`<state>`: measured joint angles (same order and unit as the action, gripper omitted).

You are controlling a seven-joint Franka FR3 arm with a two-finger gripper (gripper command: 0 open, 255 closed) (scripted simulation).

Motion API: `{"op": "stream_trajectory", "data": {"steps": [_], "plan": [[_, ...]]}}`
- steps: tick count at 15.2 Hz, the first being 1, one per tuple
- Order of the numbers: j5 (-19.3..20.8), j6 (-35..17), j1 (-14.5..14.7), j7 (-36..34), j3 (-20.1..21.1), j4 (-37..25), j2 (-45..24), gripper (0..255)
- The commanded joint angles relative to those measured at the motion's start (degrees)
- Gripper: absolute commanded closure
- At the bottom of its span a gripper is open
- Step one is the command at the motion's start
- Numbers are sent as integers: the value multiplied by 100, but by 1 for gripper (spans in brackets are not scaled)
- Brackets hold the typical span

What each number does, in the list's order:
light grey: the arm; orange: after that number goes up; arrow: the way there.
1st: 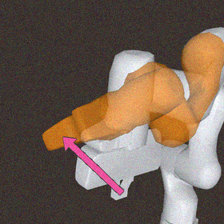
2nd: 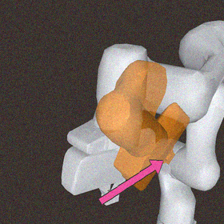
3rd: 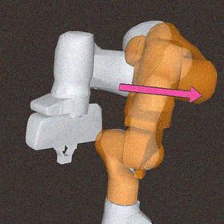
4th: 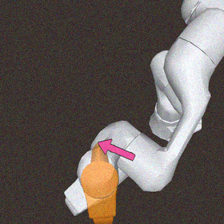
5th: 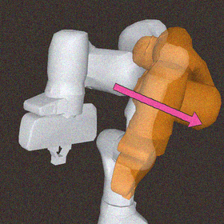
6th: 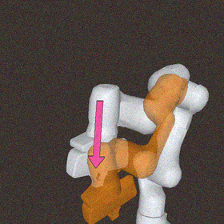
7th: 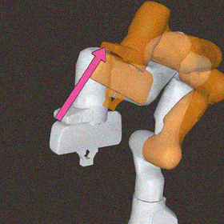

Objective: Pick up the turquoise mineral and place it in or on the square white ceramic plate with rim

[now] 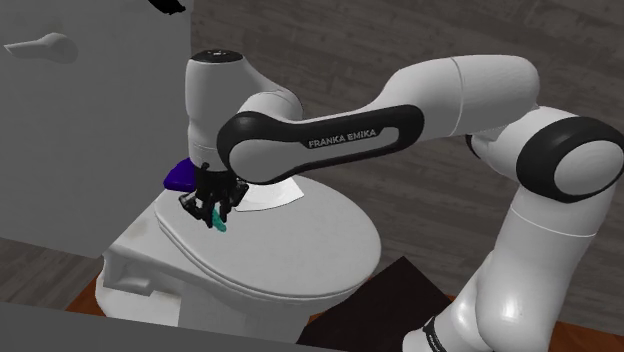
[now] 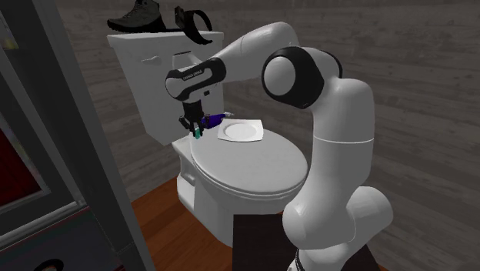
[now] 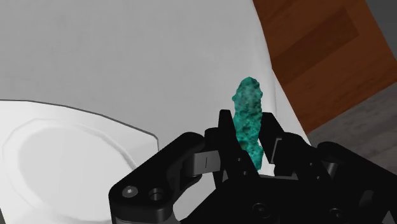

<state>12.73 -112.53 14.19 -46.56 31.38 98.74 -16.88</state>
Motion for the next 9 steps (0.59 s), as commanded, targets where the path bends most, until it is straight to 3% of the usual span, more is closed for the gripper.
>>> {"op": "stream_trajectory", "data": {"steps": [1, 9], "plan": [[-34, 144, 3, 18, 15, -105, 44, 255], [-159, 92, -611, 934, -262, -47, 156, 255]]}}
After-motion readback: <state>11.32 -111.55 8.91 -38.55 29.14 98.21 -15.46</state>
